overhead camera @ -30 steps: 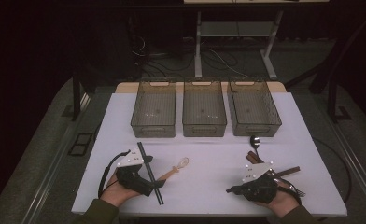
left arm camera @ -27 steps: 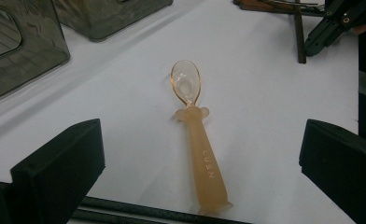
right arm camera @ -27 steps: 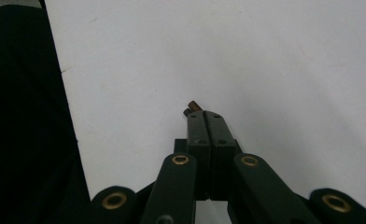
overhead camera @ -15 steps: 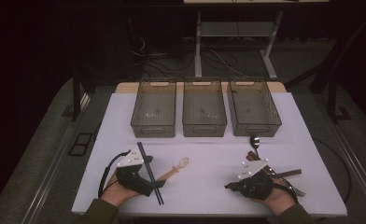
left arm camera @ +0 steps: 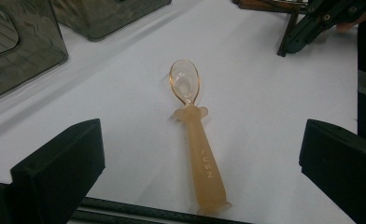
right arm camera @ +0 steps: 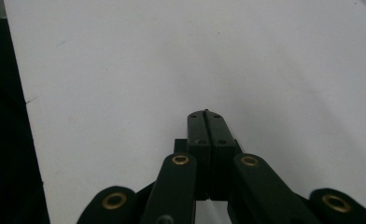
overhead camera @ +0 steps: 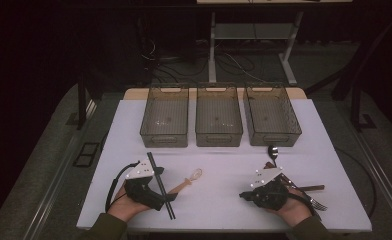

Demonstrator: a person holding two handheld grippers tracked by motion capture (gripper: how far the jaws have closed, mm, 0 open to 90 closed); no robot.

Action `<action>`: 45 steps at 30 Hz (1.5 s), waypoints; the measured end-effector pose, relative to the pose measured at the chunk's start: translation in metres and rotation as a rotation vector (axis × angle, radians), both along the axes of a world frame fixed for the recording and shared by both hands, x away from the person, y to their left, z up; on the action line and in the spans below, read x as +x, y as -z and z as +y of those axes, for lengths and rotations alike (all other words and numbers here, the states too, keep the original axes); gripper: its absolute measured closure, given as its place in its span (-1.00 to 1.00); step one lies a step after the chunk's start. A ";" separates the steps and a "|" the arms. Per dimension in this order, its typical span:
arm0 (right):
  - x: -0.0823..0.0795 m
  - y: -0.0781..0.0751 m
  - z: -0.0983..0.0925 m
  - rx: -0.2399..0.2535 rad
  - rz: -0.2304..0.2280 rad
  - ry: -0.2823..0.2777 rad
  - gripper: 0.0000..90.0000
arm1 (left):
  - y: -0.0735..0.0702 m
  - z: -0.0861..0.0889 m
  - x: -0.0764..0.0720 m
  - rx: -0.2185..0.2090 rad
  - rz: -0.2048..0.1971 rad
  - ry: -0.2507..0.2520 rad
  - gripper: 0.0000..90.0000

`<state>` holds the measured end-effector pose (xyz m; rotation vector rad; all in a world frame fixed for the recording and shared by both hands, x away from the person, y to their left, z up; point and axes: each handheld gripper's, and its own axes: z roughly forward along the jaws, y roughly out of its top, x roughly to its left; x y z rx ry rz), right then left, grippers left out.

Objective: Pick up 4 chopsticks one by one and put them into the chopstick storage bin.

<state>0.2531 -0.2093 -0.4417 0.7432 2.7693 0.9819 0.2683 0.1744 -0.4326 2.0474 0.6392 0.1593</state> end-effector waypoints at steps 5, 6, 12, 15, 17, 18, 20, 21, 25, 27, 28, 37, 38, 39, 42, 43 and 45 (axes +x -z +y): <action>0.003 0.000 0.002 -0.006 -0.007 0.012 1.00 | 0.000 0.000 0.000 0.001 -0.001 0.000 -1.00; 0.004 0.000 0.003 -0.006 -0.007 0.016 1.00 | 0.000 0.000 0.000 0.001 0.000 0.000 -1.00; 0.008 0.000 0.005 -0.015 -0.016 0.039 1.00 | 0.000 0.000 0.000 0.002 0.001 -0.002 -1.00; 0.010 0.000 0.006 -0.014 -0.017 0.049 1.00 | 0.000 0.000 0.000 0.001 0.001 -0.002 -1.00; 0.011 0.000 0.007 -0.017 -0.019 0.055 1.00 | 0.000 0.000 0.000 0.001 0.001 -0.002 -1.00; 0.012 0.000 0.007 -0.018 -0.018 0.058 1.00 | 0.000 0.000 0.000 0.001 0.000 -0.001 -1.00; 0.012 -0.001 0.007 -0.018 -0.018 0.059 0.99 | 0.000 0.000 0.000 0.000 0.000 0.000 -1.00; 0.012 -0.001 0.007 -0.017 -0.017 0.057 0.99 | 0.000 0.000 0.000 0.000 0.000 0.001 -1.00; 0.009 -0.007 0.002 0.035 -0.006 0.040 0.99 | 0.000 0.000 0.000 -0.002 0.000 0.001 -1.00; 0.008 -0.014 -0.003 0.067 -0.010 0.043 0.99 | 0.000 0.000 0.000 -0.003 0.001 0.001 -1.00; 0.007 -0.018 -0.007 0.087 -0.012 0.044 0.99 | 0.000 0.000 0.000 -0.003 0.001 0.000 -1.00; -0.003 -0.045 -0.073 0.138 -0.060 0.174 0.99 | -0.001 0.000 -0.001 -0.005 0.001 0.003 -1.00; -0.003 -0.045 -0.083 0.131 -0.060 0.196 1.00 | 0.000 0.000 -0.001 -0.004 0.001 0.002 -1.00; -0.003 -0.044 -0.093 0.122 -0.058 0.217 1.00 | 0.000 0.000 -0.001 -0.004 0.003 0.002 -1.00; -0.004 -0.040 -0.119 0.109 -0.053 0.287 0.99 | 0.000 0.000 0.000 -0.003 0.003 0.002 -1.00; -0.004 -0.039 -0.128 0.100 -0.053 0.305 0.99 | 0.000 0.000 0.000 -0.005 0.004 0.002 -1.00; -0.004 -0.034 -0.141 0.071 -0.046 0.341 0.99 | 0.000 0.000 0.000 -0.002 0.004 0.003 -1.00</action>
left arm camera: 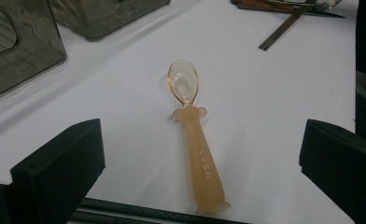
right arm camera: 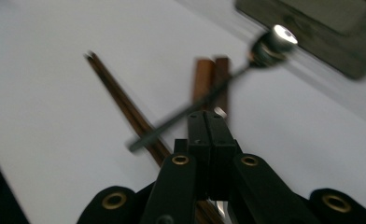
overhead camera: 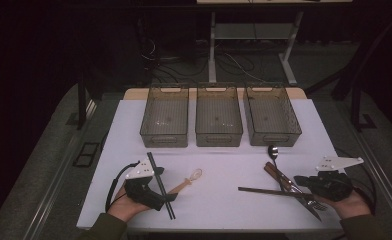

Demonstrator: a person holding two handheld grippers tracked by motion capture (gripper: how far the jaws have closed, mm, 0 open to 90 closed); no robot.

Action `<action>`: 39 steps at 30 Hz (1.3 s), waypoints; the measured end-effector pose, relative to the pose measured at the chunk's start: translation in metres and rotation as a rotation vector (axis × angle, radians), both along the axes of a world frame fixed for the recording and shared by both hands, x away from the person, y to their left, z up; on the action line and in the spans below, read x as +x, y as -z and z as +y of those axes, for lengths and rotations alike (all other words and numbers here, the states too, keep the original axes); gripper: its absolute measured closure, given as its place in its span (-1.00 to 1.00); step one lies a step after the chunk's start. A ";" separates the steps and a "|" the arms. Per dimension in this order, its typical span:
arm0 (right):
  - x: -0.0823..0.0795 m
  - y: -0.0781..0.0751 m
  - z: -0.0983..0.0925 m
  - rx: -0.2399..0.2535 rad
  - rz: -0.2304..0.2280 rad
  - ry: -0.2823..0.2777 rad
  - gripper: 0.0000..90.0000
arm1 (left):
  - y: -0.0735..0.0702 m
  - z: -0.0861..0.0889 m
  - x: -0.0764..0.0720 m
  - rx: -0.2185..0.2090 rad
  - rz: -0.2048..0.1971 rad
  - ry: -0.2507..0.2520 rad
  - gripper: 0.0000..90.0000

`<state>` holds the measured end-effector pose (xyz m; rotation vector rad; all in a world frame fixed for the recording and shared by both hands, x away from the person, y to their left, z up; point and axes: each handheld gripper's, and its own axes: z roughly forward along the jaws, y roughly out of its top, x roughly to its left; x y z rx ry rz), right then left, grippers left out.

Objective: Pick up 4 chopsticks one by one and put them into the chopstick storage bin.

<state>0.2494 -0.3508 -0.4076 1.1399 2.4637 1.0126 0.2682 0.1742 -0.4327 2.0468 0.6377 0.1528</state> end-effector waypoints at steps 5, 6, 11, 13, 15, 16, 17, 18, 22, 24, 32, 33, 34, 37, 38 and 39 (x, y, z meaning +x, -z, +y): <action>0.001 0.014 -0.020 -0.041 0.040 0.038 0.99 | 0.000 0.000 0.000 0.001 -0.002 0.000 -1.00; 0.001 0.015 -0.022 -0.048 0.045 0.045 0.99 | 0.000 0.000 -0.001 -0.001 0.002 -0.003 -1.00; -0.003 0.016 -0.038 -0.051 0.051 0.099 0.99 | 0.000 0.000 -0.001 -0.004 0.004 -0.003 -1.00; -0.006 0.018 -0.044 -0.050 0.056 0.112 1.00 | 0.000 0.000 0.000 0.001 0.000 0.001 -1.00; -0.007 0.021 -0.048 -0.059 0.056 0.119 1.00 | 0.000 0.000 0.000 0.006 -0.001 0.002 -1.00; -0.007 0.021 -0.049 -0.066 0.059 0.122 0.99 | 0.000 0.000 0.000 0.002 -0.001 0.001 -1.00; -0.007 0.022 -0.049 -0.073 0.060 0.126 0.99 | 0.000 0.000 0.000 0.002 0.000 0.000 -1.00; -0.006 0.023 -0.050 -0.081 0.059 0.129 0.99 | 0.000 -0.001 0.000 0.001 0.000 0.000 -1.00; -0.004 0.027 -0.048 -0.096 0.082 0.116 0.99 | 0.000 -0.001 0.000 0.001 0.002 0.001 -1.00; -0.004 0.027 -0.047 -0.093 0.087 0.107 0.99 | 0.000 0.000 0.000 0.003 0.001 0.004 -1.00; -0.006 0.028 -0.038 -0.087 0.122 0.056 0.99 | 0.000 0.000 0.000 0.007 0.000 0.007 -1.00; -0.006 0.028 -0.037 -0.085 0.121 0.049 0.99 | 0.000 0.000 0.000 0.008 0.000 0.008 -1.00; -0.007 0.027 -0.036 -0.085 0.122 0.043 0.99 | 0.000 0.000 0.000 0.009 0.001 0.008 -1.00; -0.007 0.026 -0.035 -0.083 0.109 0.034 0.99 | 0.000 0.000 0.000 0.009 0.001 0.009 -1.00; -0.008 0.025 -0.035 -0.077 0.097 0.039 0.99 | 0.000 0.000 0.000 0.009 0.001 0.009 -1.00; -0.008 0.023 -0.036 -0.064 0.079 0.034 0.99 | 0.000 0.000 0.000 0.009 0.000 0.009 -1.00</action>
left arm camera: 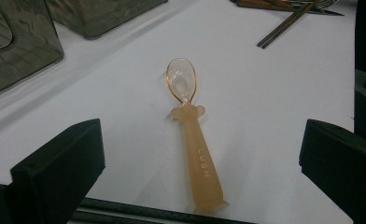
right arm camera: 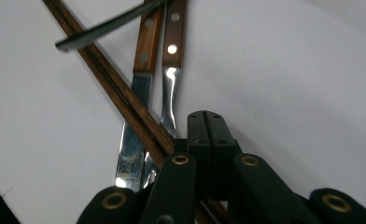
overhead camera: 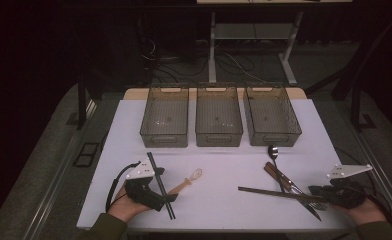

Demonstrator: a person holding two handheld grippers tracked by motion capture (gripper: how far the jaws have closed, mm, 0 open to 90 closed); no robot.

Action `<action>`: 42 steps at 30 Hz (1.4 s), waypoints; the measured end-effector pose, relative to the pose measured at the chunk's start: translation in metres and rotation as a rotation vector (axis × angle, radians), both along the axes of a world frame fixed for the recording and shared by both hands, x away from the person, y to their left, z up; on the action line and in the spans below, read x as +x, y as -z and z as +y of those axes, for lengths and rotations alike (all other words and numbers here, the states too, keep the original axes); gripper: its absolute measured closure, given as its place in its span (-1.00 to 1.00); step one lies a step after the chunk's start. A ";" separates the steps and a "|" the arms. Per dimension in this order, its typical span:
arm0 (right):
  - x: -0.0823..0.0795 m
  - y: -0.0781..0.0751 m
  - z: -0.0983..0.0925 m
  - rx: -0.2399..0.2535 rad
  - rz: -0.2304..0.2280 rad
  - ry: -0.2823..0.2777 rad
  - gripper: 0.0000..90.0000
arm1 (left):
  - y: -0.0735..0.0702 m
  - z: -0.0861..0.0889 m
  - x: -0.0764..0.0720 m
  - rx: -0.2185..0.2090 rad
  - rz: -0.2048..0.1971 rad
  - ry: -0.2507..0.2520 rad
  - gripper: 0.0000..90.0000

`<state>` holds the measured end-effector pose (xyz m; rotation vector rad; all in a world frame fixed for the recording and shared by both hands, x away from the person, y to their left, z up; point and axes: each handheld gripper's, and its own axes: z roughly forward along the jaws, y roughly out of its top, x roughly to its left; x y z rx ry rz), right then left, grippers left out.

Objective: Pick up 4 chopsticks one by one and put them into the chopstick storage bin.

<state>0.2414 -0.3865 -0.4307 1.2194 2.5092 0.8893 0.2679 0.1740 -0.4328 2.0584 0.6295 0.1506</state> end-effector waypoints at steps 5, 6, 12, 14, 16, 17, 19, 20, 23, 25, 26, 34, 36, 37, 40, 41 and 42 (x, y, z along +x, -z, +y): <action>-0.006 -0.011 0.012 0.076 -0.063 -0.132 0.88 | 0.000 0.000 0.000 0.000 0.002 -0.001 -1.00; -0.007 -0.011 0.017 0.077 -0.067 -0.166 0.87 | 0.000 0.000 0.000 0.001 0.001 0.000 -1.00; -0.005 -0.003 0.033 0.037 -0.051 -0.249 0.81 | 0.000 0.000 0.000 0.000 0.001 -0.001 -1.00; -0.004 -0.003 0.033 0.039 -0.052 -0.255 0.81 | 0.001 -0.001 0.000 -0.004 0.003 -0.002 -1.00; -0.003 -0.002 0.033 0.040 -0.050 -0.267 0.81 | 0.001 -0.001 0.000 -0.002 0.003 -0.002 -1.00; -0.003 -0.002 0.034 0.040 -0.051 -0.272 0.79 | 0.001 -0.001 0.000 -0.002 0.004 -0.003 -1.00; -0.003 0.000 0.035 0.030 -0.048 -0.286 0.79 | 0.001 -0.001 0.000 -0.002 0.003 -0.003 -1.00; -0.003 0.000 0.036 0.029 -0.046 -0.294 0.79 | 0.001 -0.001 0.000 -0.002 0.004 -0.004 -1.00; -0.002 0.002 0.038 0.019 -0.046 -0.306 0.78 | 0.001 -0.001 0.000 -0.002 0.003 -0.003 -1.00; -0.001 0.003 0.039 0.010 -0.046 -0.315 0.77 | 0.001 -0.001 0.000 -0.003 0.006 -0.004 -1.00; -0.001 0.003 0.040 0.008 -0.046 -0.316 0.77 | 0.001 -0.001 0.000 -0.003 0.006 -0.005 -1.00; 0.002 0.007 0.044 -0.012 -0.041 -0.339 0.77 | 0.001 -0.001 0.000 -0.002 0.005 -0.004 -1.00; 0.002 0.007 0.045 -0.015 -0.041 -0.345 0.77 | 0.001 -0.001 0.000 -0.002 0.005 -0.004 -1.00; 0.003 0.008 0.045 -0.014 -0.042 -0.348 0.77 | 0.001 -0.001 0.000 -0.002 0.004 -0.004 -1.00; 0.003 0.009 0.047 -0.022 -0.037 -0.360 0.74 | 0.001 -0.001 0.000 -0.001 0.006 -0.002 -1.00; 0.003 0.010 0.047 -0.023 -0.036 -0.367 0.73 | 0.001 -0.001 0.000 -0.002 0.005 -0.002 -1.00; 0.003 0.010 0.048 -0.025 -0.033 -0.376 0.72 | 0.001 -0.001 0.000 -0.002 0.006 -0.003 -1.00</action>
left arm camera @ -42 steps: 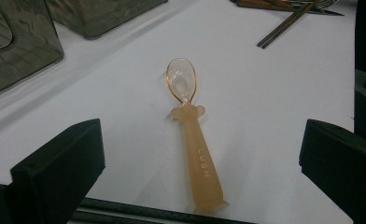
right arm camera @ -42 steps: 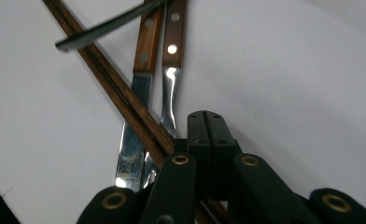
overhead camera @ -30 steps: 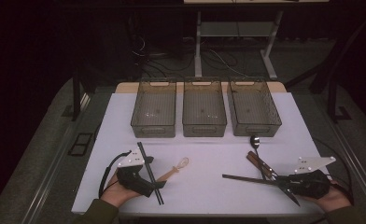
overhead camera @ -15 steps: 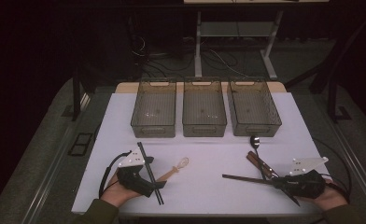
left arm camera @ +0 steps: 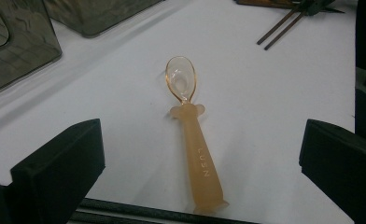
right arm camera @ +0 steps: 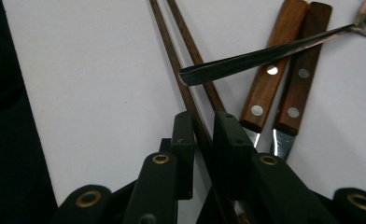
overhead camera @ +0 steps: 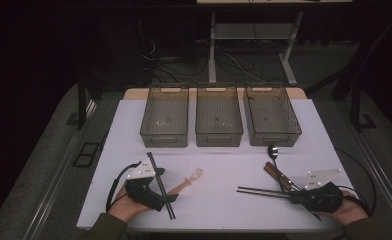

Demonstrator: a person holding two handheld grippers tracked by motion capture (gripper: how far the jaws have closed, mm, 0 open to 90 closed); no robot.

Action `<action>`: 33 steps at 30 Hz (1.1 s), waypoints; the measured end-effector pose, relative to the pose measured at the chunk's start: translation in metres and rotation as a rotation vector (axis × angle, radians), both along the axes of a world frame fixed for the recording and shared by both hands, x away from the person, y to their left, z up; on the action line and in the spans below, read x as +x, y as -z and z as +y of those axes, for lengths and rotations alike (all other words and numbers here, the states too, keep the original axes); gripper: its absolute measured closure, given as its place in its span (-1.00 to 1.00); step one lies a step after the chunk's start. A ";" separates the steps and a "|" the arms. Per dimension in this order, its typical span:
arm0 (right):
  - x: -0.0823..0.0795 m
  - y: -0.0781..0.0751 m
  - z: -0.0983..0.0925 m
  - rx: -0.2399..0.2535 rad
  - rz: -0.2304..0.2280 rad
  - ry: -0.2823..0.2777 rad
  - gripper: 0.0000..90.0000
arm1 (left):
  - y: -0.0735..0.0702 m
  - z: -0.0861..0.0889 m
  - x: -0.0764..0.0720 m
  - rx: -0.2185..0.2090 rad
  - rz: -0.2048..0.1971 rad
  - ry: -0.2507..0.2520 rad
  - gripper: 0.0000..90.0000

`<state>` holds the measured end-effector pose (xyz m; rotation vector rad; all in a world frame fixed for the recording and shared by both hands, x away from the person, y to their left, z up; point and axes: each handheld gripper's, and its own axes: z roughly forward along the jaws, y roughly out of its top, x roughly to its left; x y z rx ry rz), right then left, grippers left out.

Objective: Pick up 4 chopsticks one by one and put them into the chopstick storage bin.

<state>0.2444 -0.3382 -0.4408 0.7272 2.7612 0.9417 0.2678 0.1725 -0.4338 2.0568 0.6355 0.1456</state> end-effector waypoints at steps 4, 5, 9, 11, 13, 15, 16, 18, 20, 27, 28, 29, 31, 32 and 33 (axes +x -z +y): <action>0.000 0.000 0.001 -0.011 -0.008 -0.021 0.73 | 0.000 0.000 0.000 0.003 0.000 0.001 -1.00; 0.000 0.000 0.001 -0.010 -0.008 -0.024 0.73 | 0.000 0.000 0.000 0.003 0.001 0.001 -1.00; 0.001 0.000 0.001 -0.008 -0.011 -0.041 0.76 | 0.000 0.000 0.000 0.003 0.000 0.001 -1.00; 0.001 0.000 0.002 -0.008 -0.010 -0.043 0.77 | 0.000 0.000 0.000 0.003 0.000 0.001 -1.00; 0.002 0.000 0.003 -0.006 -0.012 -0.053 0.78 | 0.000 0.000 0.000 0.003 0.001 0.001 -1.00; 0.002 -0.001 0.004 -0.007 -0.010 -0.061 0.79 | 0.000 0.000 0.000 0.005 0.001 0.002 -1.00; 0.002 -0.001 0.005 -0.007 -0.010 -0.066 0.80 | 0.000 0.000 0.000 0.005 0.001 0.002 -1.00; 0.002 -0.002 0.006 -0.005 -0.011 -0.071 0.81 | 0.000 0.000 0.000 0.003 0.000 0.001 -1.00; 0.003 -0.003 0.006 -0.006 -0.018 -0.083 0.83 | 0.000 0.000 0.000 0.003 0.000 0.001 -1.00; 0.005 -0.005 0.009 -0.004 -0.018 -0.090 0.88 | 0.000 0.000 0.000 0.001 -0.001 0.001 -1.00; 0.005 -0.005 0.008 -0.004 -0.019 -0.091 0.88 | 0.000 0.000 0.000 0.001 -0.001 0.001 -1.00; 0.005 -0.005 0.008 -0.004 -0.021 -0.090 0.88 | 0.000 0.000 0.000 0.002 -0.001 0.002 -1.00; 0.005 -0.006 0.008 0.003 -0.021 -0.088 0.89 | 0.000 0.000 0.000 0.003 0.000 0.002 -1.00; 0.005 -0.006 0.008 0.005 -0.016 -0.085 0.89 | 0.000 0.000 0.000 0.001 0.000 0.001 -1.00; 0.005 -0.006 0.008 0.005 -0.021 -0.092 0.89 | 0.000 0.000 0.000 0.001 0.000 0.000 -1.00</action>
